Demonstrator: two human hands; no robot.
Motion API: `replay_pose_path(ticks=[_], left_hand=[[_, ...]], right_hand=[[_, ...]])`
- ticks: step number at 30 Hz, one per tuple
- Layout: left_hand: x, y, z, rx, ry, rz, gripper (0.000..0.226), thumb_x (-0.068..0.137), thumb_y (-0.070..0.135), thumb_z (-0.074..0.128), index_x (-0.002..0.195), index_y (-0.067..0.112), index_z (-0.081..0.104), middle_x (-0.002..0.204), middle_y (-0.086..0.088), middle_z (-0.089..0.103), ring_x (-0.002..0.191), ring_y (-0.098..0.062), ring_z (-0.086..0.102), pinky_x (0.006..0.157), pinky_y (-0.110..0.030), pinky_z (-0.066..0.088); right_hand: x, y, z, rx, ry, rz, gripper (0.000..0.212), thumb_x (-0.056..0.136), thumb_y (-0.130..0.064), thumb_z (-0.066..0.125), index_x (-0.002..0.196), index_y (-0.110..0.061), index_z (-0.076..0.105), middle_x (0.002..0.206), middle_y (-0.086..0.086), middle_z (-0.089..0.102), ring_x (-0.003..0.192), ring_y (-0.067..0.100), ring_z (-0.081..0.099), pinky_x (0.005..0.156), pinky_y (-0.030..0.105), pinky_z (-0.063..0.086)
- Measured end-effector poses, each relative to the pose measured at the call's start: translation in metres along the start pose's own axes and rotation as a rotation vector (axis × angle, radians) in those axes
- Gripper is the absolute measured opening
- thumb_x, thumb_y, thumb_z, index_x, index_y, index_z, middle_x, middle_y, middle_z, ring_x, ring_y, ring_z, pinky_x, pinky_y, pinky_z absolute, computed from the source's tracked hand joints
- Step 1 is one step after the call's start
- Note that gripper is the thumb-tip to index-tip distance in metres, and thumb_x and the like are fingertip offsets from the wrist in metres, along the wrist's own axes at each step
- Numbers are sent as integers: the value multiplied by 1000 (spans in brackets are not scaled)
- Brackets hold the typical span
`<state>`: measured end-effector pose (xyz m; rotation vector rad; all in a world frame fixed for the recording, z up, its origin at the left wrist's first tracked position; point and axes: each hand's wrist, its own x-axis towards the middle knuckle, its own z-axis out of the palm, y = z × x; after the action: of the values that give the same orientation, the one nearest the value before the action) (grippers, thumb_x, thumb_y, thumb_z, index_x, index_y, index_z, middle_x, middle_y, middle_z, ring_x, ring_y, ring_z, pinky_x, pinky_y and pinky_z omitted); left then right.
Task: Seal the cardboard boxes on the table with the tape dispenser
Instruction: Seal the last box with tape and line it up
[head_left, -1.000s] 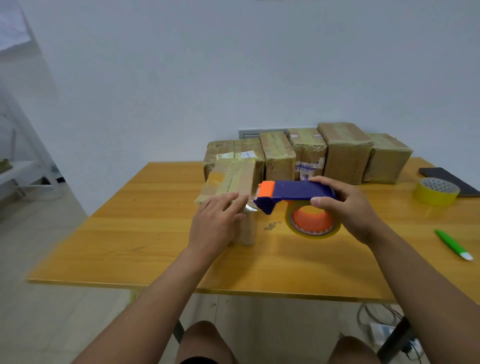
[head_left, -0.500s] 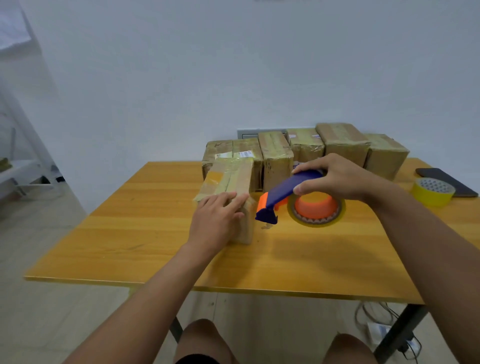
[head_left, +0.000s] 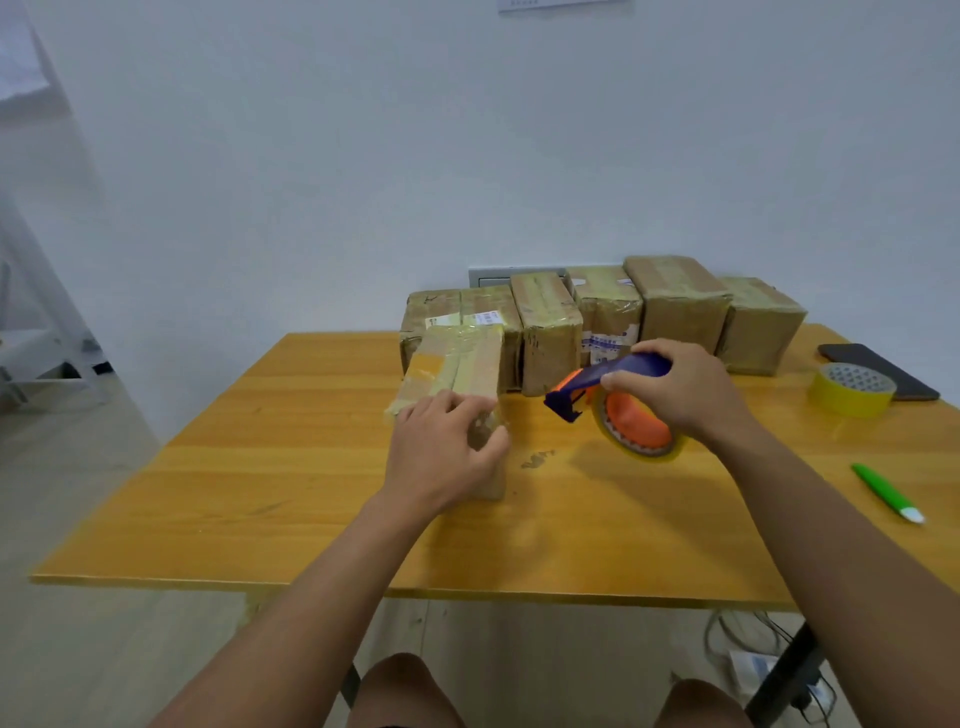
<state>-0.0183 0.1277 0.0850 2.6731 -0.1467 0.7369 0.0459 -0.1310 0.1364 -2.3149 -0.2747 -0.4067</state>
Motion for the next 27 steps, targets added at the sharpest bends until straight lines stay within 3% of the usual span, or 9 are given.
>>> replay_pose_path(ticks=[5,9,14,20,24,27], left_hand=[[11,19,10,91,100,-218,48,91,69,38,95,25,55,90,10,57,88,-13,52,86,-34,39],[10,21,23,246,166,-165,28,92,47,51,94,20,56,92,2,62,87,-20,57,83,-36,40],[3,8,34,304,255,-32,29,81,40,71,90,15,58,86,-2,63,82,-24,60,79,-37,45],[2,3,33,264,282,-26,45,85,65,57,88,20,55,85,3,57,80,-17,53,78,-35,43],[10,15,35,316,302,-66,30,87,47,64,87,17,59,83,0,63,79,-22,59,76,-36,43],[7,5,35,271,290,28,33,87,52,63,90,19,61,85,2,65,80,-20,60,79,-36,45]], right_hand=[[-4,-5,6,59,88,-11,48,80,-42,76,119,-17,63,106,-2,58,94,17,55,64,15,40],[-10,-5,22,85,66,-19,49,79,-41,77,120,-17,63,105,-3,57,94,17,54,66,15,41],[-13,-1,33,168,89,16,55,80,-41,77,127,-16,60,112,-2,58,97,16,54,69,18,41],[-10,-7,33,246,166,15,56,81,-40,77,128,-17,60,112,-5,57,99,16,55,78,25,46],[-9,-16,36,309,207,-10,53,82,-39,76,128,-18,59,116,-3,59,101,16,56,74,20,46],[-1,-31,35,344,201,-29,54,82,-40,76,129,-19,59,115,-3,58,101,16,56,78,24,49]])
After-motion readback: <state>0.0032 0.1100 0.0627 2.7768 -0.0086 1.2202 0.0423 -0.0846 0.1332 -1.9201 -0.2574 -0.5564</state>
